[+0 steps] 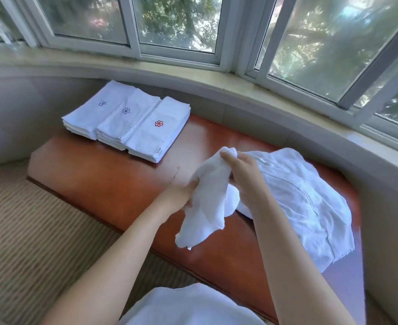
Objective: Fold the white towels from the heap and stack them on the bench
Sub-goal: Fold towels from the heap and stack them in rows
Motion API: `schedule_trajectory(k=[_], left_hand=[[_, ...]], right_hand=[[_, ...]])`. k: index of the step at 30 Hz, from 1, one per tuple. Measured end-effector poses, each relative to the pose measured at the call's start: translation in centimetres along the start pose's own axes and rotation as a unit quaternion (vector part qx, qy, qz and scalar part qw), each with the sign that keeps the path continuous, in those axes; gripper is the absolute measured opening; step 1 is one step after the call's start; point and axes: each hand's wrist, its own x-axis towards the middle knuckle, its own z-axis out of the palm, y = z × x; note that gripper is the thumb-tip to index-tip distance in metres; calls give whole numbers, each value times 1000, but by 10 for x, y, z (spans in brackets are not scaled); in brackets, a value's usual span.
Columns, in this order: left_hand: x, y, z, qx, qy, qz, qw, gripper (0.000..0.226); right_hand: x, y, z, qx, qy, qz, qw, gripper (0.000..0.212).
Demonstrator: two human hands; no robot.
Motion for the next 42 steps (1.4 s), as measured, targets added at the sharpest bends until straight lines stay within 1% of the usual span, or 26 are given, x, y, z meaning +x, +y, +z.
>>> schedule_trajectory(k=[1,2,3,4,5,6,8,10,11,12,14,15,17,20,21,22,25,26,28,29,30,33,35,37,38,42], left_hand=[[-4,5,0,-74,-80,-46,993,82],[-6,9,3,-157,-128,-50,978,79],[-5,11,5,-243,-148,-23,958,68],[-3,13,8,-309,-144,7,940,56],[-2,15,9,-349,-124,30,928,49],[-3,20,8,-378,-99,48,919,44],[-4,34,3,-411,-41,85,907,27],[-6,52,-6,-416,10,116,902,13],[-8,62,-11,-409,29,134,902,12],[-10,71,-13,-387,47,157,907,12],[-12,88,-16,-294,73,203,931,5],[-14,95,-16,-256,77,221,938,8],[-16,107,-15,-228,67,246,940,19],[-20,119,-15,-227,49,269,935,23],[-21,122,-17,-231,43,272,933,22],[-22,125,-19,-236,37,275,931,21],[-27,131,-28,-266,10,280,922,19],[-29,132,-32,-280,2,279,919,20],[-31,131,-43,-311,-6,271,911,21],[-31,130,-48,-333,-5,266,905,21],[-30,127,-54,-353,2,259,899,21],[-25,114,-70,-395,28,234,888,20],[-19,104,-77,-419,34,221,880,20],[-13,93,-84,-440,50,208,872,21],[-9,89,-88,-446,58,205,869,21],[4,71,-97,-464,95,183,861,21]], right_hand=[[0,0,0,16,-11,7,1000,40],[0,0,0,23,-27,14,999,40],[-1,1,0,23,-39,19,999,40],[0,3,-1,20,-47,22,998,39],[1,4,-3,19,-50,23,998,38],[3,6,-6,19,-51,22,998,39],[9,10,-16,11,-52,25,998,42],[16,17,-29,-2,-42,33,999,43],[19,23,-36,-4,-29,38,999,40],[23,31,-43,-4,-13,43,999,35],[29,48,-55,-13,23,61,998,26],[33,58,-60,-27,37,73,996,22],[40,77,-67,-65,42,103,992,18],[46,105,-70,-95,2,162,982,16],[47,114,-69,-97,-12,183,978,20],[49,124,-67,-98,-21,202,974,30],[52,145,-60,-122,-42,213,969,72],[53,150,-57,-115,-42,215,969,83],[56,160,-52,-61,-23,228,971,86],[58,164,-51,-45,-7,224,974,84],[59,167,-50,-41,8,212,976,78],[69,172,-48,-33,27,180,983,32],[74,171,-47,6,45,185,982,17],[78,169,-49,32,66,183,980,14],[80,169,-50,27,66,182,981,15],[85,163,-57,-7,28,218,976,19]])
